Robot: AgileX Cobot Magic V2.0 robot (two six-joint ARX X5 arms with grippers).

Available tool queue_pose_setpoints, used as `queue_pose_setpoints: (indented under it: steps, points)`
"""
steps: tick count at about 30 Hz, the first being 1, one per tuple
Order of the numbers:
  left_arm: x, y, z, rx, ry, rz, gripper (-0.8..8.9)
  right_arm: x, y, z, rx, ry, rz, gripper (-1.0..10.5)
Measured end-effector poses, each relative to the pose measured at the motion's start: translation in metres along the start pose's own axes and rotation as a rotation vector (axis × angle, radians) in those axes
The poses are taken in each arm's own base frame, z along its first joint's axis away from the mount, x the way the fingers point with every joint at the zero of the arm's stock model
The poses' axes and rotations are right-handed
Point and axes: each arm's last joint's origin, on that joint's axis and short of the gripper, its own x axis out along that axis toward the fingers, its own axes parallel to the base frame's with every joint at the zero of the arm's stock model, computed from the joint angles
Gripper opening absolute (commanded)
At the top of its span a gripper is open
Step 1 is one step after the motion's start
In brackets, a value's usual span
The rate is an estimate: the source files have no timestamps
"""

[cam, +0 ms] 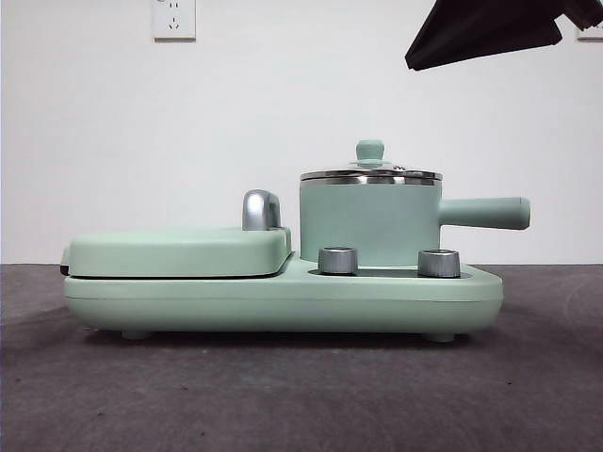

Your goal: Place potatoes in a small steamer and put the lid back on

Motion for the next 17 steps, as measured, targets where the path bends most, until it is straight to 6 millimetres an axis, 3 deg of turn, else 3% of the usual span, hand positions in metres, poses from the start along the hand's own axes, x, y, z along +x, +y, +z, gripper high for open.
queue_pose_setpoints:
  steps: [3,7,17]
  points:
    - [0.001,0.013,-0.03,-0.011,-0.032,0.099,0.06,0.0,0.0,0.0,0.0,0.0,0.0,0.2]
    - [0.005,0.026,-0.054,-0.029,-0.065,0.182,0.06,0.0,0.0,0.0,0.0,-0.001,0.0,0.2]
    - [-0.002,0.031,-0.047,-0.02,-0.169,0.256,0.06,0.0,0.0,0.0,0.0,-0.001,0.0,0.2]
